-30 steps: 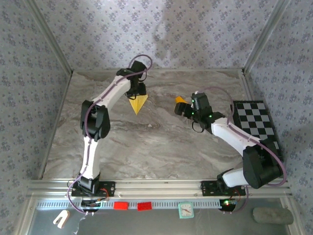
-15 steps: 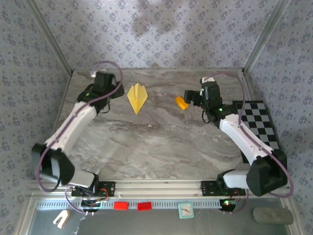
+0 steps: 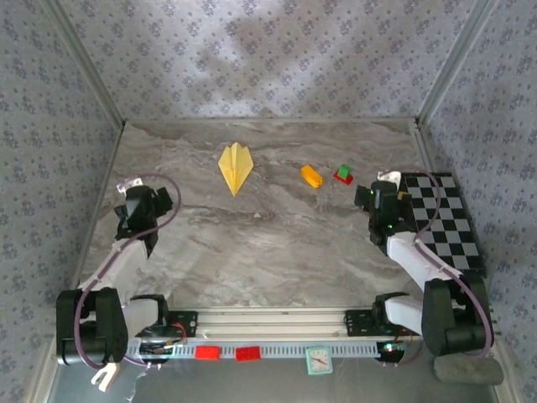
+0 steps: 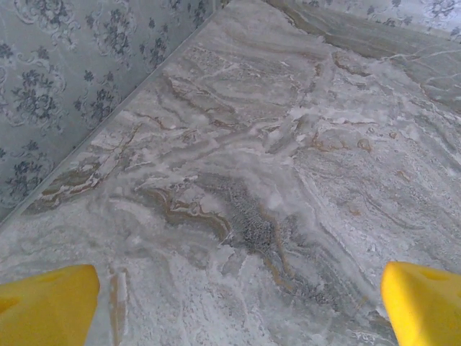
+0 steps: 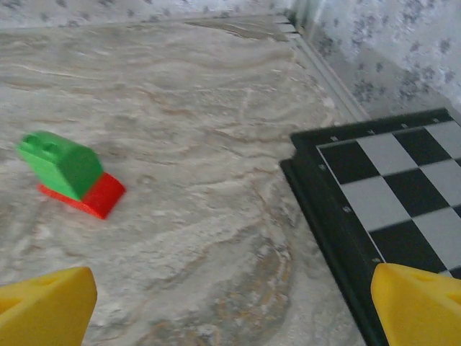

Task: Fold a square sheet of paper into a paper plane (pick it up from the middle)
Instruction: Reset both arms

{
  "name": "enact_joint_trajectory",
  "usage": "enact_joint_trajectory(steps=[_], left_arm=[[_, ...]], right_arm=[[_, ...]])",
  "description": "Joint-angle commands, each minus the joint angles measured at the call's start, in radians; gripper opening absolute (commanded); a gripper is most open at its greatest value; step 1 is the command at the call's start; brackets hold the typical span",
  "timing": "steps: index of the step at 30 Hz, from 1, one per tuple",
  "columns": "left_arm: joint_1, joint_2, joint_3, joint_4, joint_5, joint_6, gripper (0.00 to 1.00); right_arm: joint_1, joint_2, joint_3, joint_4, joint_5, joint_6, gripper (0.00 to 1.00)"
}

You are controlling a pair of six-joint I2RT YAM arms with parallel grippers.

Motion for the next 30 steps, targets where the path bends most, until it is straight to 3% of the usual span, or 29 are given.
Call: enact_joint_trajectory(steps=[1, 4, 11, 14, 18, 22, 28, 30], left_arm=[[0.008, 0.022, -0.085, 0.316, 0.064, 0.102, 1.00], [0.008, 0.070, -0.153, 0.478, 0.129, 0.157, 1.00], [0.019, 0.215, -0.189, 0.690, 0.267, 0.201, 1.00], [0.034, 0.278, -0.180, 0.724, 0.323, 0.203, 1.00], [0.071, 0.365, -0.182, 0.805, 0.399, 0.190, 1.00], [0.072, 0.418, -0.151, 0.791, 0.403, 0.184, 1.00], [0.073, 0.425, -0.095, 0.692, 0.366, 0.173, 1.00], [0.039, 0.427, -0.070, 0.646, 0.294, 0.187, 1.00]], right_arm=[[-0.009, 0.055, -0.083, 0.244, 0.036, -0.063, 1.00], [-0.013, 0.125, -0.128, 0.393, -0.009, -0.163, 1.00], [-0.083, 0.187, -0.154, 0.553, -0.340, -0.222, 1.00], [-0.104, 0.247, -0.168, 0.624, -0.418, -0.225, 1.00], [-0.126, 0.329, -0.164, 0.690, -0.460, -0.218, 1.00], [-0.131, 0.342, -0.153, 0.680, -0.455, -0.207, 1.00], [-0.163, 0.351, -0.086, 0.564, -0.424, -0.149, 1.00], [-0.163, 0.352, -0.087, 0.568, -0.421, -0.150, 1.00]])
